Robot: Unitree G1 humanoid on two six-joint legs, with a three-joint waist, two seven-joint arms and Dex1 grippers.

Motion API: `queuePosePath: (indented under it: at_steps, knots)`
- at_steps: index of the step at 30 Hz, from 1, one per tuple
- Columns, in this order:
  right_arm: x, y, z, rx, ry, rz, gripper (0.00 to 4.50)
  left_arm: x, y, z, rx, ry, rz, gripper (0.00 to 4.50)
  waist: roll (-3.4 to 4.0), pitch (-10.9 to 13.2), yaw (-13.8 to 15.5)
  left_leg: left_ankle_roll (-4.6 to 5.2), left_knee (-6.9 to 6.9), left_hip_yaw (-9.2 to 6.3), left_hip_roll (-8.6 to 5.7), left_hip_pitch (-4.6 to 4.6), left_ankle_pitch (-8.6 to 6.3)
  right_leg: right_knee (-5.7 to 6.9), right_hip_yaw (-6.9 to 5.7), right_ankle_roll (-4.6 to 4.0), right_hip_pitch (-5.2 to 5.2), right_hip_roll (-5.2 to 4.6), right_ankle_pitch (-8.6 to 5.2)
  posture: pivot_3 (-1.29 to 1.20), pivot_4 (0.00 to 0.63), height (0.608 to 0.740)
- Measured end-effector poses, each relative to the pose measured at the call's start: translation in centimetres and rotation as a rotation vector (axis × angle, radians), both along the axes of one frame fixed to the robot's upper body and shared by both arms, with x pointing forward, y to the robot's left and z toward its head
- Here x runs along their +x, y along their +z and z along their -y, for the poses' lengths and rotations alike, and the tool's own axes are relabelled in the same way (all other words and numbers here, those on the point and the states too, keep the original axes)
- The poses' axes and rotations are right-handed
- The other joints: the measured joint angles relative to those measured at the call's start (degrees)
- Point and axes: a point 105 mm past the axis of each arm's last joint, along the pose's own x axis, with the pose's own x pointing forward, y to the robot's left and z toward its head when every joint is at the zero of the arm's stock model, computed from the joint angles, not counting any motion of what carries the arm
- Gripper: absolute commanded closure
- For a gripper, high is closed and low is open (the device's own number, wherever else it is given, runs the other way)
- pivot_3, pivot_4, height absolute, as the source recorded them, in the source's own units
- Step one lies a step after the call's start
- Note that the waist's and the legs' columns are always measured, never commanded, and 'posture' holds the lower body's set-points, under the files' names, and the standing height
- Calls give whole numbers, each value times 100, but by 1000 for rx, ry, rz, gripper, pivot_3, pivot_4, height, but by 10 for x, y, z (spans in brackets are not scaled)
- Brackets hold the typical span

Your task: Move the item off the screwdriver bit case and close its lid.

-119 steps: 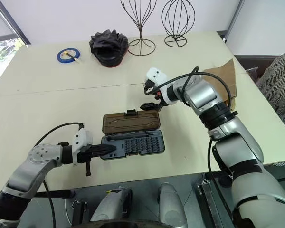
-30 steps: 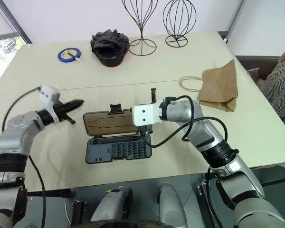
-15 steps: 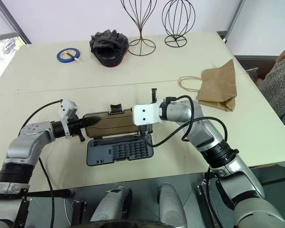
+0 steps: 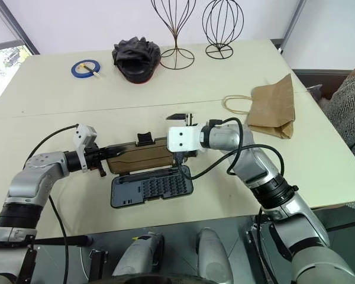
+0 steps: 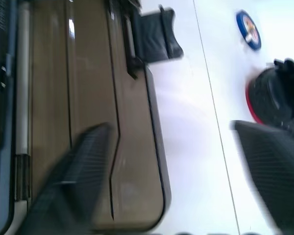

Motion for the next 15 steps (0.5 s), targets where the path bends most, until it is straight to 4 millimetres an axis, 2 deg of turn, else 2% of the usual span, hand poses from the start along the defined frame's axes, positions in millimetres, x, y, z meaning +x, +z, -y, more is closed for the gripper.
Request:
queuePosePath:
  at_steps: [3, 8, 11, 13, 15]
  knots:
    - [4, 9, 9, 53, -56, -54, 53, 0, 0, 0, 0, -2, 1, 4500, 0, 0, 4, 0, -1, -1, 0, 0, 0, 0, 0, 0, 0, 0, 0, 0, 150, 740]
    - [4, 30, 28, 242, -152, -219, 53, -12, 6, 9, -5, -57, 8, 4500, 0, 0, 9, 0, -1, -8, 1, -2, 0, -2, 1, 0, 0, -3, 0, 0, 150, 740]
    - [2, 45, 50, 350, -211, -282, 53, -24, 14, 13, -5, -104, 4, 4500, 0, 0, 17, 1, -2, -10, 1, -1, -1, -3, 1, 0, 0, -6, 0, 0, 150, 740]
    - [0, 48, 65, 411, -258, -325, 53, -33, 19, 12, 5, -130, -7, 4500, 0, 0, 25, 2, -3, -9, 2, -1, -1, -5, 2, -1, 2, -6, 0, 0, 150, 740]
    - [-2, 42, 74, 440, -293, -374, 53, -41, 25, 10, 10, -153, -17, 4500, 0, 0, 26, 2, -4, -6, 2, 1, -1, -3, 2, -1, 2, -6, -1, 0, 150, 740]
